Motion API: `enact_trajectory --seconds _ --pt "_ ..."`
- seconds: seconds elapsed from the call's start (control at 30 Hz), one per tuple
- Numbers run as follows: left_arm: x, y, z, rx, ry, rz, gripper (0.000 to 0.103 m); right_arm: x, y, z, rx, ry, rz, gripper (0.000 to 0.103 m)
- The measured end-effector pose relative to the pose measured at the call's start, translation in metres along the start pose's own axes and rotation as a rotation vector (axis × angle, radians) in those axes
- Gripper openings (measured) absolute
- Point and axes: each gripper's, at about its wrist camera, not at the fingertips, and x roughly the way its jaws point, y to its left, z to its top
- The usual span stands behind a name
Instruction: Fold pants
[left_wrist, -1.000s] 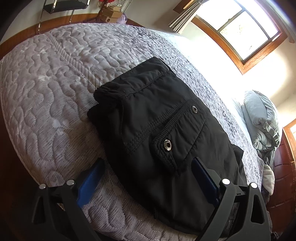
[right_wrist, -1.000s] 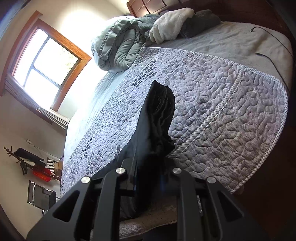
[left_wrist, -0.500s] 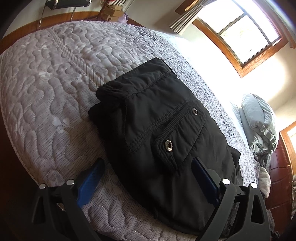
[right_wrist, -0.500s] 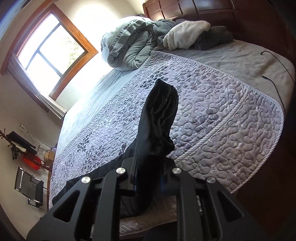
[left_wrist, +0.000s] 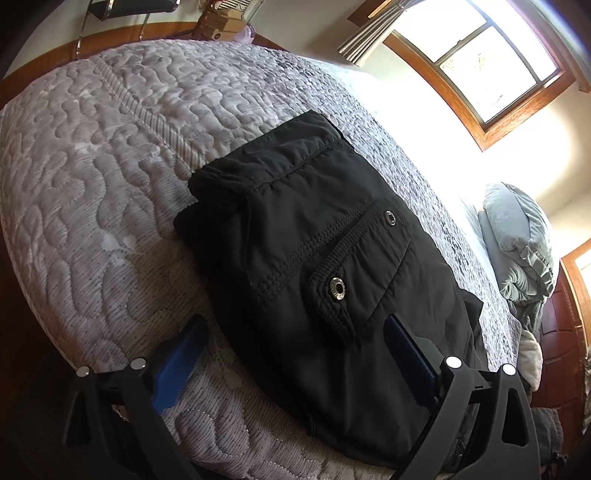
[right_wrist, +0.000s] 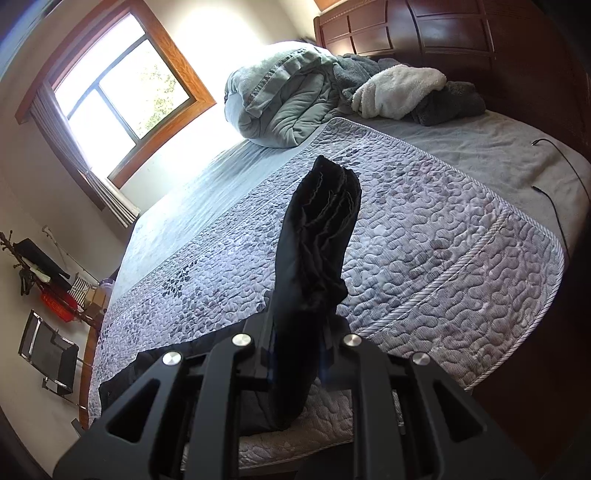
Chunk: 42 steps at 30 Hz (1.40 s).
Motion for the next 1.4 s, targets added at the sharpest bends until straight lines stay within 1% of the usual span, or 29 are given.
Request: enact_trajectory --seconds 0.2,0.47,0.9,1.4 --pt "0.003 -0.005 0.0 0.017 0.004 0.022 0.098 -0.007 0.013 -0.002 -0.035 -0.014 0.005 0.015" --pt "0.005 -0.007 0.0 0.023 0.007 0.033 0.099 -0.011 0.024 -0.003 -0.087 -0.025 0.004 0.015" --pt "0.009 -0.015 -0.003 0.044 0.006 0.082 0.099 -0.019 0.045 -0.002 -0.172 -0.047 0.018 0.015" --pt "0.007 -0.012 -0.005 0.032 0.003 0.065 0.099 -0.023 0.064 -0.003 -0.231 -0.049 0.013 0.015"
